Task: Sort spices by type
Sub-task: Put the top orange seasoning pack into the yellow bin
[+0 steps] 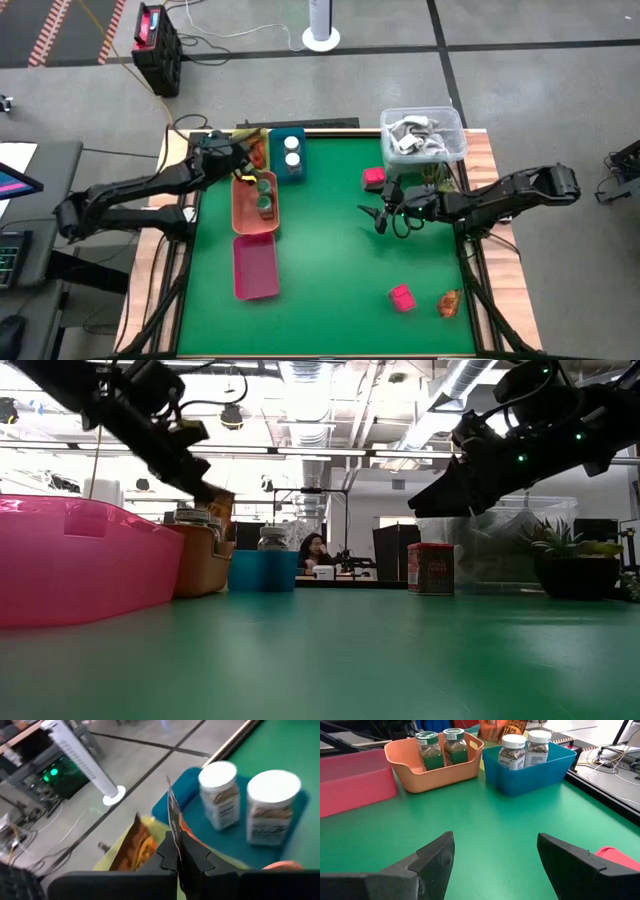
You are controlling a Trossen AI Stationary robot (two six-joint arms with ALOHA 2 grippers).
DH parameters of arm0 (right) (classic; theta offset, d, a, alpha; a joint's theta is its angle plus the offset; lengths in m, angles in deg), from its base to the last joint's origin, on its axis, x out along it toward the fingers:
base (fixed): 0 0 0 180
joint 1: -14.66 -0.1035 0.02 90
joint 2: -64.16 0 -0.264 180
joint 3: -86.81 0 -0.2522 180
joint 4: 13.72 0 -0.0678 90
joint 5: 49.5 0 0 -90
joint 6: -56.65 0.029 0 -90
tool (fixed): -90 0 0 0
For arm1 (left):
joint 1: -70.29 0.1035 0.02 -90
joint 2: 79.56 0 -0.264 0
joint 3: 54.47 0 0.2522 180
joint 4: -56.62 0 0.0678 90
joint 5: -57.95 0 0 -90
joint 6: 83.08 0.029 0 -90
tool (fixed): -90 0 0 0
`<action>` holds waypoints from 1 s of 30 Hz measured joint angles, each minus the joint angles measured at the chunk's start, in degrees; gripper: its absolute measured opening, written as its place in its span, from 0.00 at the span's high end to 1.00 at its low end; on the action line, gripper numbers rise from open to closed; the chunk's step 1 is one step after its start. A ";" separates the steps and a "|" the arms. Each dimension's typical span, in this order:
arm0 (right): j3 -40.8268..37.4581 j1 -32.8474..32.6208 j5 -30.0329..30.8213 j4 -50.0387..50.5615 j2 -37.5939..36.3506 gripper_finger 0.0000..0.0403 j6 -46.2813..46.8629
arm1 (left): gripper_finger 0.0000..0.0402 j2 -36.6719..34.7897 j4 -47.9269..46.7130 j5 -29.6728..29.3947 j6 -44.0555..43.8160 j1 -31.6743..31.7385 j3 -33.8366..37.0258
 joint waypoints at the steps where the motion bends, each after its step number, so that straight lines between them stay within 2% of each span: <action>1: 0.01 -0.01 -0.02 -0.22 0.00 0.23 -0.01 | 1.00 -0.04 1.31 -0.02 0.00 0.54 1.07; 8: 0.00 -0.02 -0.02 -0.31 0.00 0.23 0.00 | 1.00 0.07 7.54 -0.04 2.63 1.52 4.97; 21: 0.00 -0.02 -0.02 -0.31 0.00 0.23 -0.01 | 1.00 1.04 7.06 3.66 3.62 1.49 6.71; 30: 0.00 -0.01 -0.04 -0.31 0.00 0.23 0.00 | 1.00 5.68 7.06 6.58 4.54 1.47 6.71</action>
